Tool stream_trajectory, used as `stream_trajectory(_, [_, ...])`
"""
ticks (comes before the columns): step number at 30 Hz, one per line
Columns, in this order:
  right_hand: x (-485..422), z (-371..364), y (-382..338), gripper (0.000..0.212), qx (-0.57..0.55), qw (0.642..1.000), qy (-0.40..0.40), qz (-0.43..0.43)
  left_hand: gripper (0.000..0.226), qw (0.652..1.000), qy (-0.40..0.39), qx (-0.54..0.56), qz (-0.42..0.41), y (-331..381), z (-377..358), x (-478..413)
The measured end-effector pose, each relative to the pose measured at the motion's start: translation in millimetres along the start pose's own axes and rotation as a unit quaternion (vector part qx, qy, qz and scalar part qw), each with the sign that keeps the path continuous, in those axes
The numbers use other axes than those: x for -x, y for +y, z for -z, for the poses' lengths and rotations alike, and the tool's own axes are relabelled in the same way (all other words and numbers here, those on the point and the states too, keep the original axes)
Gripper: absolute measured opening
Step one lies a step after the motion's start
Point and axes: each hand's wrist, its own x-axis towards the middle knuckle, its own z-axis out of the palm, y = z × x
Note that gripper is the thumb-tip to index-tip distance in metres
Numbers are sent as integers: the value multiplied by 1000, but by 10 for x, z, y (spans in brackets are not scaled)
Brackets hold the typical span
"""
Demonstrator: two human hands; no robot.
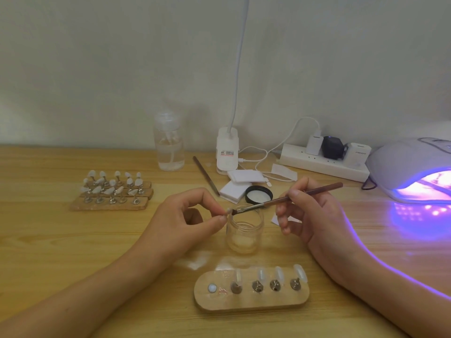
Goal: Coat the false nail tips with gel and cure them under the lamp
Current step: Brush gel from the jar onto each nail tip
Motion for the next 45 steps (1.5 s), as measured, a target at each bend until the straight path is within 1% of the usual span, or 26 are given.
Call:
stream_trajectory(3, [-10,9,-12,11,-4,1000,13,-7,12,1000,0,0,-3,6,-3,-2])
stream_trajectory(6, [-6,16,-22,20,-17,1000,6,2,14,1000,1,3,-10,3,-2,2])
stream_trajectory(9, [-2,11,-9,19,-14,1000,-4,3,12,1000,2,9,-16,4,2,4])
stream_trajectory(13, [-2,21,-3,12,-3,1000,12,-7,14,1000,-3,13,-20,-4,11,6])
stream_trajectory(16, [0,26,-16,10,-16,1000,13,0,7,999,-6,26,-19,-1,11,9])
stream_trajectory(17, [-1,27,-16,14,-19,1000,7,5,5,999,-7,29,-18,2,12,11])
stream_trajectory(18, [1,21,-18,17,-19,1000,0,7,8,999,-7,28,-21,0,13,10])
stream_trajectory(20, [6,10,-13,15,-12,1000,-7,6,13,999,-7,27,-26,-2,11,8])
stream_trajectory(22, [7,7,-8,14,0,1000,-2,1,14,999,-2,28,-35,-10,13,6])
stream_trajectory(26, [3,24,-16,14,-5,1000,11,0,5,999,7,23,-43,-26,1,0])
stream_trajectory(28, [-2,22,-24,20,-15,1000,2,6,11,999,9,15,-50,-28,1,-4])
stream_trajectory(30, [0,14,-26,17,-17,1000,-8,6,17,998,9,11,-55,-25,-2,-6])
stream_trajectory(32, [4,9,-20,19,-10,1000,-8,3,18,998,8,12,-58,-14,-5,-3])
stream_trajectory(36, [4,19,-22,11,-5,1000,12,-5,19,998,11,4,-64,-2,-14,3])
stream_trajectory(39, [0,20,-28,19,-18,1000,0,2,14,998,13,8,-64,1,-18,5])
stream_trajectory(41, [8,5,-33,18,-11,1000,-11,3,14,998,14,9,-63,-2,-18,8])
stream_trajectory(45, [4,12,-15,15,0,1000,21,-5,19,998,15,3,-62,1,-17,6])
